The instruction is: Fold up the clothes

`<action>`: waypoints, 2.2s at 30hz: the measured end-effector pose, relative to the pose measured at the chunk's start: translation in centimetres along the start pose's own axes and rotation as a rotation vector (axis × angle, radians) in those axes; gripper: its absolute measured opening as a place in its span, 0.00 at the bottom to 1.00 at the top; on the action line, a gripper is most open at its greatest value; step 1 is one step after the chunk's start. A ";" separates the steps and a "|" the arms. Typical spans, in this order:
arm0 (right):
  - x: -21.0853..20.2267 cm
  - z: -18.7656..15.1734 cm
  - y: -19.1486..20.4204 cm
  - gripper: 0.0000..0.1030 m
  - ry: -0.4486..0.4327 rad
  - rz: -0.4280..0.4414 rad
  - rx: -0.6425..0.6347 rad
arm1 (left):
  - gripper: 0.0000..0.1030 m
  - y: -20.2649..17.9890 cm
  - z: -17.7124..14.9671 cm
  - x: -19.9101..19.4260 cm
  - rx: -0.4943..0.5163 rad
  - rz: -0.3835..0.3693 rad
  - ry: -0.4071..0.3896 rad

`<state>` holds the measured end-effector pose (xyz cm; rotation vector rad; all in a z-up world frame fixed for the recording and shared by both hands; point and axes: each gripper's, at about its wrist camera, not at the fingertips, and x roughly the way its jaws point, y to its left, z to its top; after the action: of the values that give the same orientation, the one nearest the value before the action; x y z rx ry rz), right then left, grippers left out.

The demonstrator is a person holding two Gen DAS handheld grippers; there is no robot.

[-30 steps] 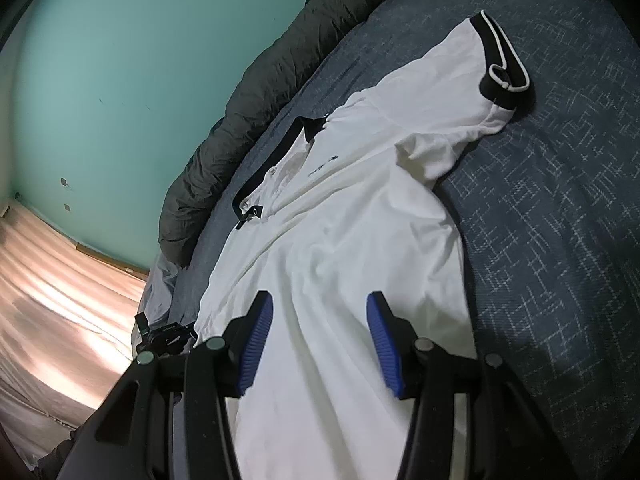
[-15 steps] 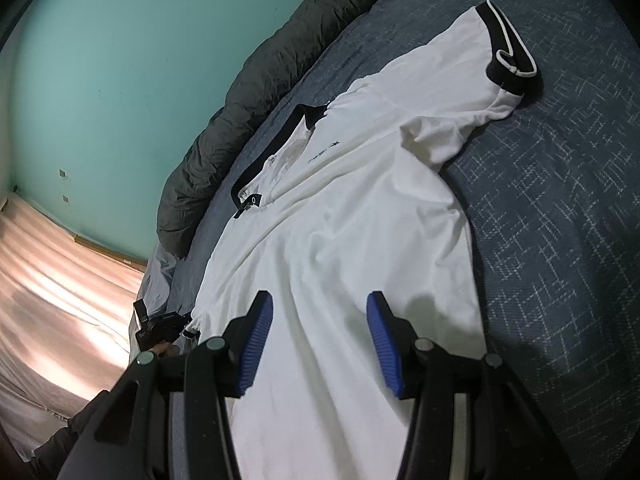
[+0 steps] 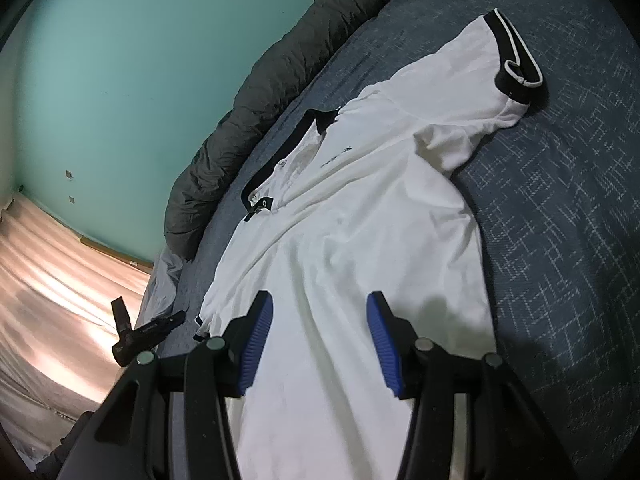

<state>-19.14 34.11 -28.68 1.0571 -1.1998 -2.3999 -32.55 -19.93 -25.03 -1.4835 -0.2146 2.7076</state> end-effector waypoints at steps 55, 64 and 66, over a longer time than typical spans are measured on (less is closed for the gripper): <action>-13.5 -9.6 -2.5 0.48 0.486 -0.424 -0.203 | 0.46 -7.1 -24.8 -15.1 0.010 -0.249 0.256; -12.7 -11.1 -1.9 0.40 0.497 -0.447 -0.268 | 0.46 -7.1 -26.2 -14.2 -0.008 -0.248 0.302; -12.6 -11.5 -1.6 0.20 0.498 -0.463 -0.301 | 0.47 -7.4 -26.4 -14.0 -0.002 -0.249 0.311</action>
<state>-2.02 34.84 -28.22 1.8281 -0.4452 -2.2943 -2.94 -11.54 -26.28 -1.7210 -0.3600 2.2528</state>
